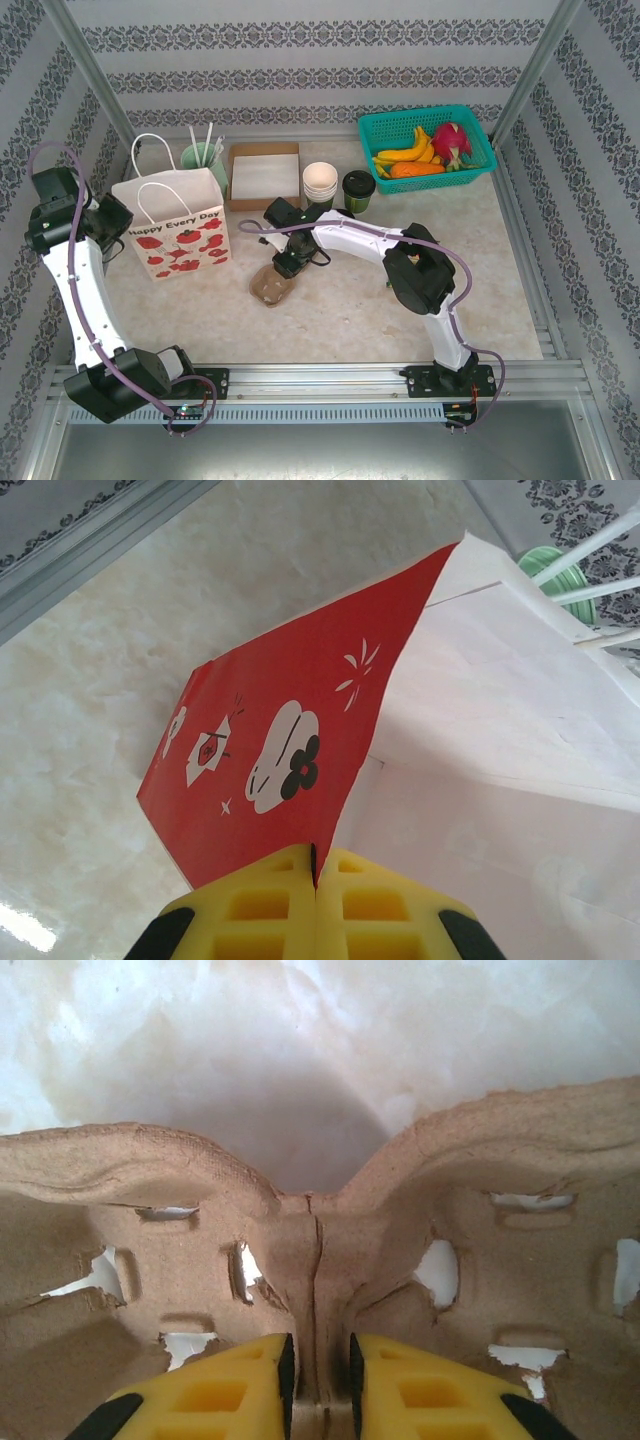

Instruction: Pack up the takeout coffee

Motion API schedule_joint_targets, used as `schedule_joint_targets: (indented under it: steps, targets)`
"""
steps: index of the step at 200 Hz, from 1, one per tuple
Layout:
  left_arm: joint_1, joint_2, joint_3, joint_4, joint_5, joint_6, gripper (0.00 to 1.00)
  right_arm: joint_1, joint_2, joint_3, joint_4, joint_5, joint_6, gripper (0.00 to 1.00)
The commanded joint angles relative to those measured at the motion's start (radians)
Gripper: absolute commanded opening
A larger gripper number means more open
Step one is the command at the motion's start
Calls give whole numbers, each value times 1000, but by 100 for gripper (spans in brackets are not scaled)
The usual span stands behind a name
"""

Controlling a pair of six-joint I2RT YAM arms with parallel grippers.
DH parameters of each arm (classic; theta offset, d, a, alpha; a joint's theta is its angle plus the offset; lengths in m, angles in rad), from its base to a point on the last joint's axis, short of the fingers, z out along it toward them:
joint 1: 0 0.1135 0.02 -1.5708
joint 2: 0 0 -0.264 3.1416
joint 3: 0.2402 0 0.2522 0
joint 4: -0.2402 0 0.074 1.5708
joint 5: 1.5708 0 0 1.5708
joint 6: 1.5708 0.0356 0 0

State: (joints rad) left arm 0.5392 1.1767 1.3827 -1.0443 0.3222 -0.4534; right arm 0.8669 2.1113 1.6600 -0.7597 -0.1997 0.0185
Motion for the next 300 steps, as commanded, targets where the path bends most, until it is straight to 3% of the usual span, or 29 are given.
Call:
schedule_joint_targets:
  steps: [1,47,96,134,172,201,236,300]
  targets:
    - [-33,3,-3,-27,17,7,0,14,2,20,-21,-2,-7,16]
    - [-101,-5,17,-130,5,36,0,-3,-152,-110,8,31,68,0]
    - [-208,-62,-42,-142,45,-42,0,-84,-391,-331,53,79,205,0]
    - [-370,-90,-98,-87,3,-175,0,-190,-552,-445,46,198,303,0]
    - [-576,-67,-93,-18,-124,-338,0,-305,-658,-483,78,257,431,0]
    - [-712,-23,-65,-33,-207,-394,8,-355,-704,-490,91,258,476,0]
    - [-828,41,-57,-32,-185,-415,14,-390,-729,-475,79,245,499,0]
    - [-927,134,75,-32,-128,-325,27,-413,-755,-452,59,272,513,0]
